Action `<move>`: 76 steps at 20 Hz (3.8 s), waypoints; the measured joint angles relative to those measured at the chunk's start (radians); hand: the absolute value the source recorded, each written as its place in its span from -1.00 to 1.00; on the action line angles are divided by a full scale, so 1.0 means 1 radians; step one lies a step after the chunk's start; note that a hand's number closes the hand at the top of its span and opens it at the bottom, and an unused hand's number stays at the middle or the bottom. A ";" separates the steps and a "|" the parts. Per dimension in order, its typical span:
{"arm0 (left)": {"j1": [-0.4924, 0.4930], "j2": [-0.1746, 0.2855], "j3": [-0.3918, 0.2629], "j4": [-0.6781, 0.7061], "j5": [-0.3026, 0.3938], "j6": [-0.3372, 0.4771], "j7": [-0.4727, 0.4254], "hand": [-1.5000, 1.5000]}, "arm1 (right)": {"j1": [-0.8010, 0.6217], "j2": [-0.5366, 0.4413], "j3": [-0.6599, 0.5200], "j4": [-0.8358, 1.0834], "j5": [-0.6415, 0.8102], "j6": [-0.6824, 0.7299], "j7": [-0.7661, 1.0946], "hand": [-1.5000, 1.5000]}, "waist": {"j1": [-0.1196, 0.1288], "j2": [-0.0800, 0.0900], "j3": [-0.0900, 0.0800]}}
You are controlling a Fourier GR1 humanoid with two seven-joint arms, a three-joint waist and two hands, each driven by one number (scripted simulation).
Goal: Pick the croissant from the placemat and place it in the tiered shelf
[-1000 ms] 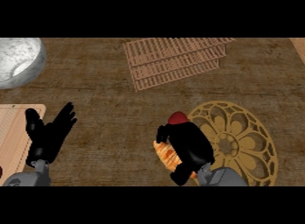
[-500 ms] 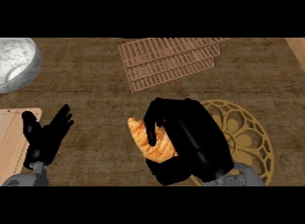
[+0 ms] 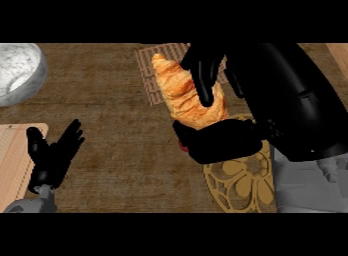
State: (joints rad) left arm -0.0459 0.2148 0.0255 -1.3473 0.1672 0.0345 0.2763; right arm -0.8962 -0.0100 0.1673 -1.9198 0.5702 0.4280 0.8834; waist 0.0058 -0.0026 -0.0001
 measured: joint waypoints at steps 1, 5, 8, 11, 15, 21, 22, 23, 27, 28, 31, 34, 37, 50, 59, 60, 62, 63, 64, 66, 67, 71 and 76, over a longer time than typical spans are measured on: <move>-0.004 0.003 0.005 0.007 0.002 -0.005 -0.002 0.00 | -0.038 -0.001 -0.027 0.034 -0.003 -0.002 0.001 1.00 | 0.001 0.000 0.000; -0.005 -0.002 0.009 0.011 0.002 -0.012 -0.009 0.00 | -0.183 -0.039 -0.147 0.168 -0.028 -0.004 -0.011 1.00 | 0.003 0.001 0.001; -0.018 0.000 0.018 0.034 0.000 -0.019 -0.020 0.00 | -0.257 -0.073 -0.209 0.277 -0.033 -0.024 -0.050 1.00 | 0.005 0.002 0.002; -0.009 0.000 0.015 0.013 -0.001 -0.022 -0.009 0.00 | -0.340 -0.124 -0.261 0.412 -0.034 -0.038 -0.101 1.00 | 0.009 0.004 0.001; 0.002 0.000 0.015 -0.003 -0.004 -0.024 0.003 0.00 | -0.412 -0.179 -0.298 0.582 -0.035 -0.053 -0.201 1.00 | 0.013 0.005 0.001; 0.007 -0.007 0.011 -0.023 -0.007 -0.025 0.021 0.00 | -0.474 -0.231 -0.306 0.823 -0.021 -0.071 -0.371 1.00 | 0.017 0.008 0.000; -0.001 -0.009 0.011 -0.024 -0.007 -0.023 0.029 0.00 | -0.486 -0.236 -0.302 0.853 -0.015 -0.070 -0.391 1.00 | 0.016 0.008 0.000; 0.001 -0.008 0.013 -0.016 -0.009 -0.027 0.019 0.00 | -0.500 -0.235 -0.296 0.886 -0.008 -0.077 -0.410 1.00 | 0.016 0.008 0.000; -0.008 -0.020 0.009 -0.009 -0.022 -0.019 0.006 0.00 | -0.519 -0.240 -0.280 1.014 0.033 -0.132 -0.515 1.00 | 0.019 0.009 0.001; -0.004 -0.011 0.016 -0.010 -0.016 -0.030 0.007 0.00 | -0.521 -0.245 -0.279 1.044 0.043 -0.147 -0.540 1.00 | 0.020 0.009 0.000; -0.015 -0.025 0.012 -0.001 -0.026 -0.021 0.002 0.00 | -0.538 -0.241 -0.281 1.130 0.062 -0.193 -0.594 1.00 | 0.020 0.009 0.001; -0.012 -0.021 0.016 -0.002 -0.022 -0.031 0.000 0.00 | -0.560 -0.236 -0.282 1.216 0.084 -0.242 -0.642 1.00 | 0.023 0.010 0.001; -0.013 -0.028 0.007 -0.011 -0.031 -0.026 0.007 0.00 | -0.589 -0.232 -0.285 1.308 0.107 -0.295 -0.687 1.00 | 0.030 0.013 0.000; -0.034 -0.030 0.021 0.017 -0.039 -0.035 -0.005 0.00 | -0.658 -0.249 -0.316 1.527 0.130 -0.376 -0.873 1.00 | 0.031 0.014 0.001; -0.030 -0.042 0.013 0.001 -0.044 -0.031 0.005 0.00 | -0.691 -0.267 -0.438 1.582 0.040 -0.447 -0.830 -1.00 | 0.035 0.015 0.000; -0.039 -0.040 0.014 0.007 -0.044 -0.032 0.010 0.00 | -0.696 -0.270 -0.457 1.589 0.023 -0.451 -0.828 -1.00 | 0.036 0.017 0.001; -0.042 -0.034 0.021 0.016 -0.042 -0.039 0.003 0.00 | -0.704 -0.259 -0.498 1.590 -0.017 -0.472 -0.823 -1.00 | 0.036 0.017 0.001; -0.043 -0.038 0.021 0.020 -0.041 -0.038 0.000 0.00 | -0.710 -0.256 -0.518 1.593 -0.037 -0.475 -0.819 -1.00 | 0.037 0.017 0.001; -0.047 -0.042 0.020 0.026 -0.045 -0.033 -0.002 0.00 | -0.717 -0.258 -0.538 1.594 -0.057 -0.474 -0.815 -1.00 | 0.035 0.016 0.002; -0.047 -0.044 0.019 0.019 -0.048 -0.029 0.002 0.00 | -0.712 -0.267 -0.581 1.598 -0.098 -0.481 -0.821 -1.00 | 0.037 0.017 0.002; -0.045 -0.042 0.023 0.021 -0.047 -0.030 -0.005 0.00 | -0.720 -0.274 -0.601 1.597 -0.119 -0.480 -0.816 -1.00 | 0.036 0.017 0.002; -0.043 -0.039 0.026 0.017 -0.045 -0.034 0.002 0.00 | -0.724 -0.293 -0.667 1.591 -0.184 -0.512 -0.810 -1.00 | 0.032 0.014 0.001; -0.034 -0.038 0.026 0.003 -0.044 -0.034 0.018 0.00 | -0.718 -0.365 -0.695 1.586 -0.195 -0.593 -0.792 -1.00 | 0.030 0.014 0.000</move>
State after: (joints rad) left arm -0.0799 0.1764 0.0511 -1.3445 0.1230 0.0001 0.2942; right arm -1.6142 -0.3751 -0.5278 -0.3335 0.3753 -0.1645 0.0913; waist 0.0361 0.0116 0.0000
